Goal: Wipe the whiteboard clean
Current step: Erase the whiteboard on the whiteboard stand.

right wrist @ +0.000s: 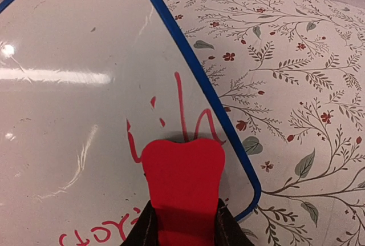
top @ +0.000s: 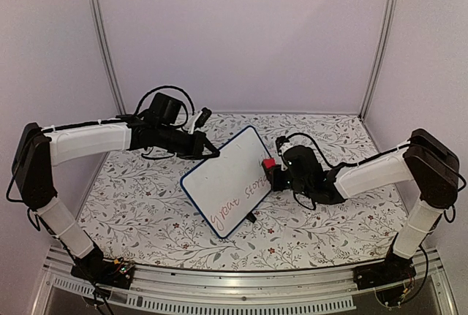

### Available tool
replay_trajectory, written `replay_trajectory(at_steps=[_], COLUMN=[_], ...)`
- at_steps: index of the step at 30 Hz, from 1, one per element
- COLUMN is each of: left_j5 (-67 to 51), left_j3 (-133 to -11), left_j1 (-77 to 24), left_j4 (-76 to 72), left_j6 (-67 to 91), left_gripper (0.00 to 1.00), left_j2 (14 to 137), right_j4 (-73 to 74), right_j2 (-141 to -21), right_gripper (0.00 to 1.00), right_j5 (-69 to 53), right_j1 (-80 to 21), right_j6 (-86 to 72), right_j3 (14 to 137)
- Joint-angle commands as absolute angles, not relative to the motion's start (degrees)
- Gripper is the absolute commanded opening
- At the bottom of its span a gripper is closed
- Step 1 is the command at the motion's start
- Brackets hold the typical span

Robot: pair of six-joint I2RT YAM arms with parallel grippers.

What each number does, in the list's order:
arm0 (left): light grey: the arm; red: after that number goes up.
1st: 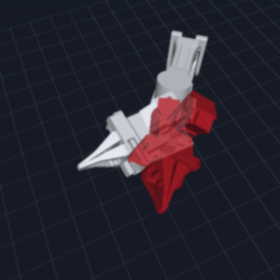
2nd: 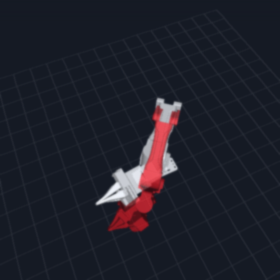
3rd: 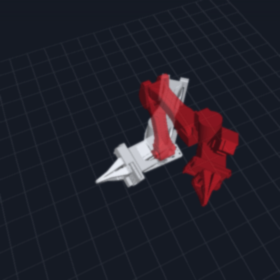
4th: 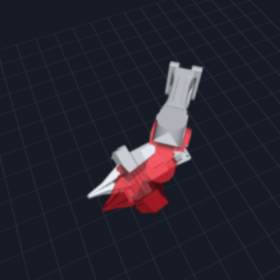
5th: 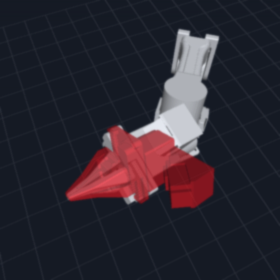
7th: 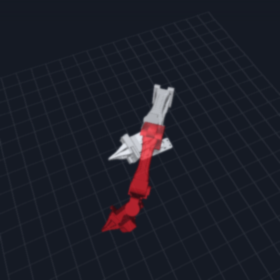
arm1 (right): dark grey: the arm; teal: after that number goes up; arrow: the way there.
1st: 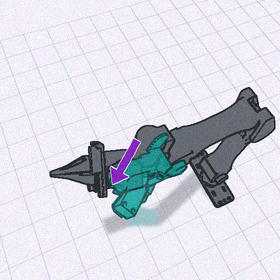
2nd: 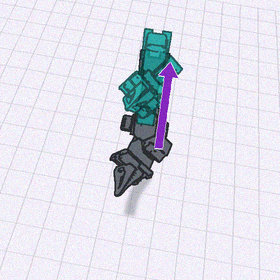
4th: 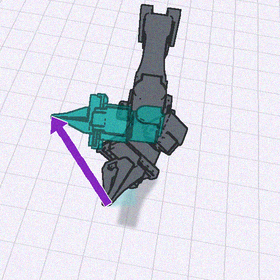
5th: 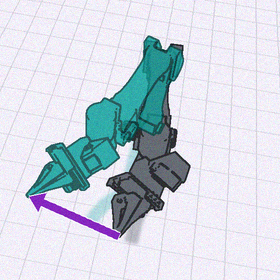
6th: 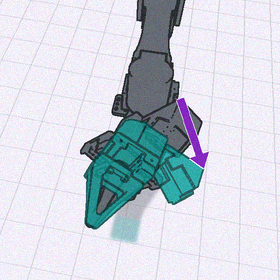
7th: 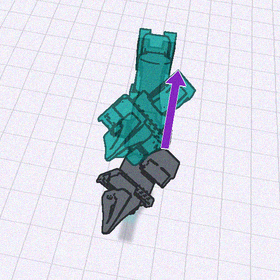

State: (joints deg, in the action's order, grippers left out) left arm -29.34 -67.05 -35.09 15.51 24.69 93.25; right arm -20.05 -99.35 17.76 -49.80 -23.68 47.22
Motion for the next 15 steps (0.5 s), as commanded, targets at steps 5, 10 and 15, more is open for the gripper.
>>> replay_trajectory(at_steps=[5, 10, 15], left_j5=[-32.7, -32.8, -32.8], left_j3=[-67.3, -67.3, -67.3], left_j1=[-36.9, -36.9, -37.0], left_j4=[14.6, 14.5, 14.5], left_j6=[23.0, 23.0, 22.9], left_gripper=[0.00, 0.00, 0.00], left_j2=[93.7, 93.8, 93.7], right_j4=[-20.1, -20.8, -20.1], right_j2=[-97.3, -97.5, -98.2], right_gripper=[0.21, 0.22, 0.22], right_j5=[14.7, 14.3, 15.2], right_j1=[-50.7, -51.5, -51.5], right_j6=[-25.9, -24.0, -22.3], right_j3=[42.7, 44.6, 48.1])
